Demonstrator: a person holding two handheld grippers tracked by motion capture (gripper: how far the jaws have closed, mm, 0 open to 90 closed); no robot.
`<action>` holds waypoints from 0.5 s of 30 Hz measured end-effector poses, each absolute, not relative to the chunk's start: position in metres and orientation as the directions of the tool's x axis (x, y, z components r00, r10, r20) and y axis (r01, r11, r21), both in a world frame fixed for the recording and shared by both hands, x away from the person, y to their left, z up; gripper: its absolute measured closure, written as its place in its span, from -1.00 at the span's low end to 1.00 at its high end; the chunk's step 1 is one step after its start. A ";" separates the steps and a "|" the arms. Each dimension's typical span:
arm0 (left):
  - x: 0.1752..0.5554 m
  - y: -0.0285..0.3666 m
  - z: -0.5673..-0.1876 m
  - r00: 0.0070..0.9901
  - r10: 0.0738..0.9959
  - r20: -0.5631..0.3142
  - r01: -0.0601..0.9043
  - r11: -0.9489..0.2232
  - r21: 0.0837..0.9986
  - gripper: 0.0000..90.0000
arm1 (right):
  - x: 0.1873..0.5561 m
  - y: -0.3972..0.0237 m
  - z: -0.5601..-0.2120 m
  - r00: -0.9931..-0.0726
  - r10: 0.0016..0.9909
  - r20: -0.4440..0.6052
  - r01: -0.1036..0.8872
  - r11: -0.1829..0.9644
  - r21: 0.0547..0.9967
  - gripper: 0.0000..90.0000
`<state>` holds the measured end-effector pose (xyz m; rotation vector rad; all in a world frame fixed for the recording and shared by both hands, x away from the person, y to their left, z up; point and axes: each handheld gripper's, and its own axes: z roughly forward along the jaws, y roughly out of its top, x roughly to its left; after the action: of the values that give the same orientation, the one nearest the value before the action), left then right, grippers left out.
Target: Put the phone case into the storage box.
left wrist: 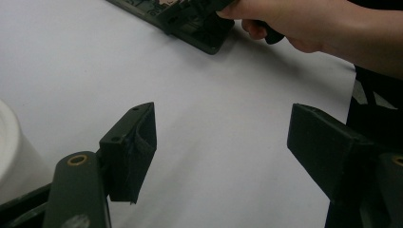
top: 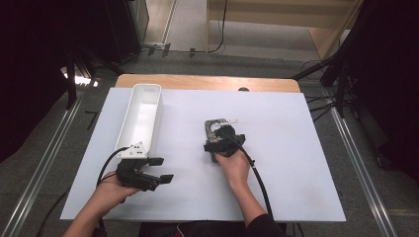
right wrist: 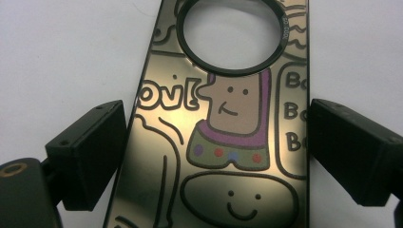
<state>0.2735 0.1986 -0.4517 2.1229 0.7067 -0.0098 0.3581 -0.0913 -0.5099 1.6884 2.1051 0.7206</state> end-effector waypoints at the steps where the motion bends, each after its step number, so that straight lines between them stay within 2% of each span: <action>1: 0.274 0.199 -0.452 0.838 0.483 -0.255 0.489 -0.456 0.744 -0.44 | 0.358 -0.091 -0.510 -0.233 0.972 0.044 0.795 0.164 0.583 -0.83; 15: 0.274 0.199 -0.452 0.838 0.483 -0.255 0.489 -0.456 0.744 -0.44 | 0.358 -0.095 -0.509 -0.256 0.965 0.054 0.791 0.177 0.586 -0.79</action>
<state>0.2739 0.1991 -0.4517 2.1219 0.7085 -0.0090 0.3581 -0.0949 -0.5087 1.6686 2.1297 0.7388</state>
